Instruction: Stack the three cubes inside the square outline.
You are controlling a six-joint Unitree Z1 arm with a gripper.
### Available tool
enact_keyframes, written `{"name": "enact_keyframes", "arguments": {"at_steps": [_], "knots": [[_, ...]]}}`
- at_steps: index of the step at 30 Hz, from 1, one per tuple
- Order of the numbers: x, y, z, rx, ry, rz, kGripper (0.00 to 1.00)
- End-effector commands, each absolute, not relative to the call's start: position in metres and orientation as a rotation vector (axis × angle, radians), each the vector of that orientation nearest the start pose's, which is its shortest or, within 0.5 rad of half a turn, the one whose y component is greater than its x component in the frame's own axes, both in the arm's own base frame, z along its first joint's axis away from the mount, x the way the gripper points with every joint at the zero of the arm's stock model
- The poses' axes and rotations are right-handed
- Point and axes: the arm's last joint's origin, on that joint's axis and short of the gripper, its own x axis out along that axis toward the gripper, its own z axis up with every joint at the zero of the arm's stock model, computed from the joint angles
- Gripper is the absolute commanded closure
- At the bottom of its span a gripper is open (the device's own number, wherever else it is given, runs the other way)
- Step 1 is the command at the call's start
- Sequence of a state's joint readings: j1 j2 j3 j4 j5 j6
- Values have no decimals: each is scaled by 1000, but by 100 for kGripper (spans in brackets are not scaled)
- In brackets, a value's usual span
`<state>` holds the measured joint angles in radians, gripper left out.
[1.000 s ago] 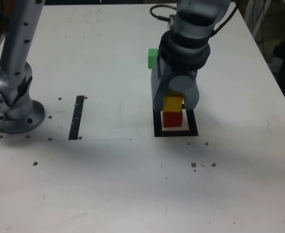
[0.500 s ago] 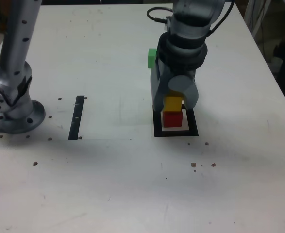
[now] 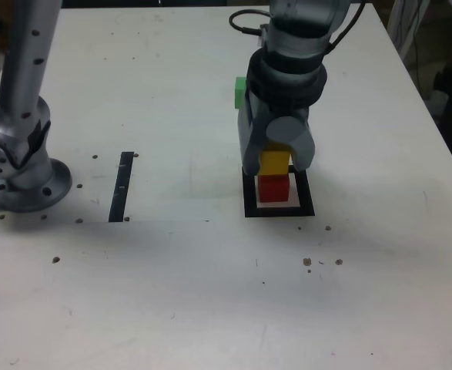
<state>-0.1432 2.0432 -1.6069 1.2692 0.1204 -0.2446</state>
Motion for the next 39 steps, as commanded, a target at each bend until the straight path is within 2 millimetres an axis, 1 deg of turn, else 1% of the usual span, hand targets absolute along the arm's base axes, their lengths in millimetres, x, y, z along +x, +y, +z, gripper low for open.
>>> {"name": "enact_keyframes", "arguments": {"at_steps": [1, 21, 24, 27, 34, 37, 39], "knots": [[362, -46, 258, 36, 1669, 190, 76], [364, -52, 252, 30, 1685, 181, 76], [364, -52, 251, 32, 1686, 182, 73], [365, -52, 250, 36, 1687, 177, 60], [368, -52, 243, 43, 1700, 164, 16], [367, -50, 241, 44, 1709, 168, 4], [366, -48, 242, 47, 1710, 174, 1]]}}
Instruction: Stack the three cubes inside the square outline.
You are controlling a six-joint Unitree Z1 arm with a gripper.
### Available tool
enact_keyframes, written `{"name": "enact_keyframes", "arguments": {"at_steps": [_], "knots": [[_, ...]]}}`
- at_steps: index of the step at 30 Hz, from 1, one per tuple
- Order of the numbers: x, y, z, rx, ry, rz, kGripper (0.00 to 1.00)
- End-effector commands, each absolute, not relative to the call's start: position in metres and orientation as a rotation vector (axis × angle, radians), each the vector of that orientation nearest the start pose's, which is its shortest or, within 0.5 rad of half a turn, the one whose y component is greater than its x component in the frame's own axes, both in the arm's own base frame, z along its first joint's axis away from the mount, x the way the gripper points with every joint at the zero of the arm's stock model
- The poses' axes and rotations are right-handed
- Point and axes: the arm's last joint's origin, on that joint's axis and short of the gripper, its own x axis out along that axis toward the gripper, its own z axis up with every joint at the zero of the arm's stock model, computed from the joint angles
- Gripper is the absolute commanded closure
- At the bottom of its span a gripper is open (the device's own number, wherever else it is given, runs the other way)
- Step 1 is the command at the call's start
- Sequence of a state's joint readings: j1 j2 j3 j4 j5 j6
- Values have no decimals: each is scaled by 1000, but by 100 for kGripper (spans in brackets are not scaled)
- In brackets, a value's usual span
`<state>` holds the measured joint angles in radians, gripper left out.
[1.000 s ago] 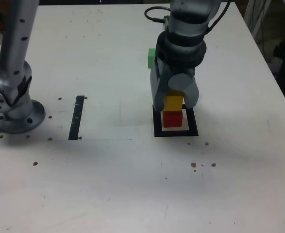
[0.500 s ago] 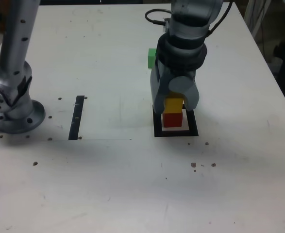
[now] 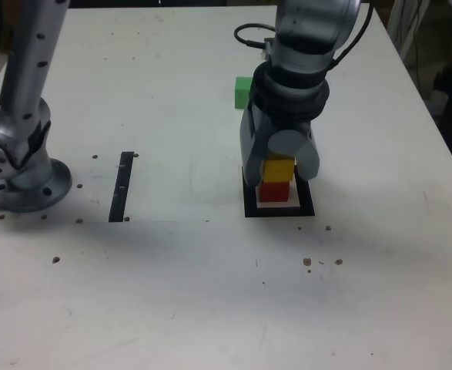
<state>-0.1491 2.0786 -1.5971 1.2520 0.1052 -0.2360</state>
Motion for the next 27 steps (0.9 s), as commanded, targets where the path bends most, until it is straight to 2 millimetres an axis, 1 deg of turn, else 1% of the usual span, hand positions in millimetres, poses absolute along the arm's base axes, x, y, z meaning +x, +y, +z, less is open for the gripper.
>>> {"name": "enact_keyframes", "arguments": {"at_steps": [1, 4, 9, 11, 14, 16, 19, 22, 23, 24, 27], "knots": [[366, -48, 243, 50, 1710, 178, 1], [363, -46, 248, 61, 1704, 194, 1], [351, -40, 272, 103, 1690, 240, 1], [345, -34, 284, 129, 1682, 236, 1], [337, -16, 301, 182, 1678, 201, 1], [332, 1, 308, 212, 1690, 169, 1], [323, 33, 312, 234, 1719, 137, 1], [318, 70, 310, 233, 1751, 128, 1], [317, 86, 308, 231, 1761, 132, 1], [316, 99, 306, 229, 1766, 138, 1], [314, 132, 299, 219, 1772, 163, 1]]}}
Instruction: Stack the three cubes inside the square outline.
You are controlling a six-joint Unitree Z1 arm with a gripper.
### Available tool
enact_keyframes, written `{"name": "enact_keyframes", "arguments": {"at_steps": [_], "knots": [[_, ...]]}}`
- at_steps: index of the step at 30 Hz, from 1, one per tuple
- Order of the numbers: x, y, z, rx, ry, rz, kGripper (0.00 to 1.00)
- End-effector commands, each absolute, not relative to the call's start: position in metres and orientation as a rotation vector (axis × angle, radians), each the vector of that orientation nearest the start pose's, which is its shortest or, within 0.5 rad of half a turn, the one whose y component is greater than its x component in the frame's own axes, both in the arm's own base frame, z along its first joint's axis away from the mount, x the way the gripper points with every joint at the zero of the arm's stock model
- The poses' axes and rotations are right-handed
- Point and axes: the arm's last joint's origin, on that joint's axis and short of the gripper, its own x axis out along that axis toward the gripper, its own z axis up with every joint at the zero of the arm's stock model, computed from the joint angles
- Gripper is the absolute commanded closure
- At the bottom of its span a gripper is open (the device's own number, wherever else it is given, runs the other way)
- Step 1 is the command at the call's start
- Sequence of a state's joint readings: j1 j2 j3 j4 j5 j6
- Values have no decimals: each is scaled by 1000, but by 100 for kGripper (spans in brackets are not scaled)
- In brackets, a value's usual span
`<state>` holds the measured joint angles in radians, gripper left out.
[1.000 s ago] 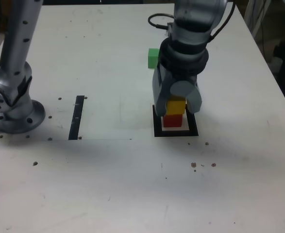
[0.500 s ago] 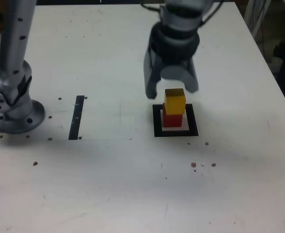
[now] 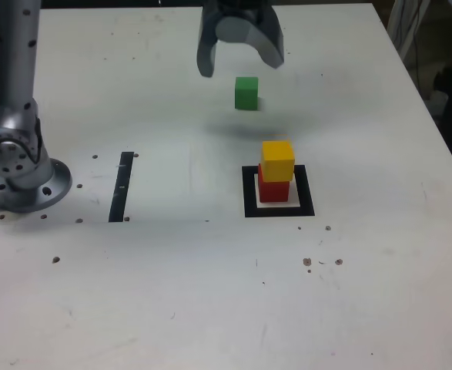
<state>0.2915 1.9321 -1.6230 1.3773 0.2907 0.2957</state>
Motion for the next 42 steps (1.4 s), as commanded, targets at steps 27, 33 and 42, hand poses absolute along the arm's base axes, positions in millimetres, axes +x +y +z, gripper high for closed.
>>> {"name": "enact_keyframes", "arguments": {"at_steps": [27, 33, 42], "knots": [[351, 182, 205, 162, 1846, 32, 42], [354, 186, 202, 168, 1828, 26, 52], [354, 184, 208, 159, 1763, 2, 68]]}}
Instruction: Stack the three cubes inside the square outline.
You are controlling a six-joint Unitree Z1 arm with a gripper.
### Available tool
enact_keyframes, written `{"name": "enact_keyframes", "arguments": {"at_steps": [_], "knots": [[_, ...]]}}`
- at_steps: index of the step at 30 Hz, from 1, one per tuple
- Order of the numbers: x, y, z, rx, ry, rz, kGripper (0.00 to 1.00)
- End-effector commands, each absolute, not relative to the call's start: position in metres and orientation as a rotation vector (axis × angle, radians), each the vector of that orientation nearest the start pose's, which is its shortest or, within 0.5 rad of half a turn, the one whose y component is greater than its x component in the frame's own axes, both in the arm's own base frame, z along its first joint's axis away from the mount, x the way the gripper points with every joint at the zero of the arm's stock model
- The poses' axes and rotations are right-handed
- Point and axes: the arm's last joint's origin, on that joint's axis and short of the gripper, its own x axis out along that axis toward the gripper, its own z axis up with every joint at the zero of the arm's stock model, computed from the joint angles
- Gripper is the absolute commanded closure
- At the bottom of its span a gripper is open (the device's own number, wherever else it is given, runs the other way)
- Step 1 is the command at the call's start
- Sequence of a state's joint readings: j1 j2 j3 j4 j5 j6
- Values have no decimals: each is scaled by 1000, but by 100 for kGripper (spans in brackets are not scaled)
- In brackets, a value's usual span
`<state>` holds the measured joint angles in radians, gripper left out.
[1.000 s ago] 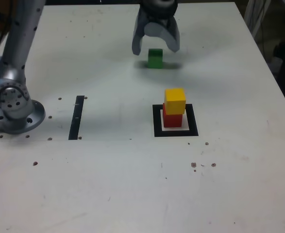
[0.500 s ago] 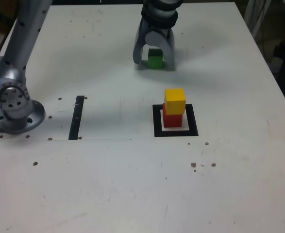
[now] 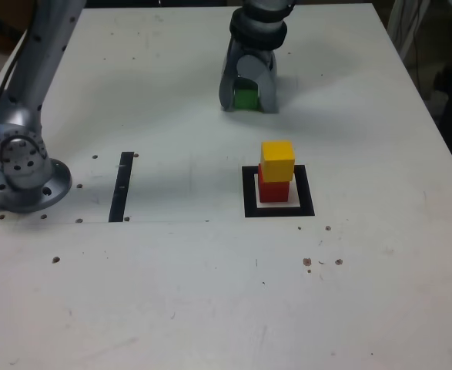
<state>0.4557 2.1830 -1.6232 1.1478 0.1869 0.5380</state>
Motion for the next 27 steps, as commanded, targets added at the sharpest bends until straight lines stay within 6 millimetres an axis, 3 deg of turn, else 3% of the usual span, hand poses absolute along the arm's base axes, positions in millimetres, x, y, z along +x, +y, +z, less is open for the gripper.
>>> {"name": "enact_keyframes", "arguments": {"at_steps": [1, 11, 17, 21, 27], "knots": [[355, 184, 208, 160, 1750, -5, 70], [357, 184, 209, 180, 1686, -24, 78], [353, 176, 227, 191, 1656, -5, 83], [350, 151, 262, 215, 1646, 22, 84], [338, 76, 345, 307, 1627, 38, 85]]}}
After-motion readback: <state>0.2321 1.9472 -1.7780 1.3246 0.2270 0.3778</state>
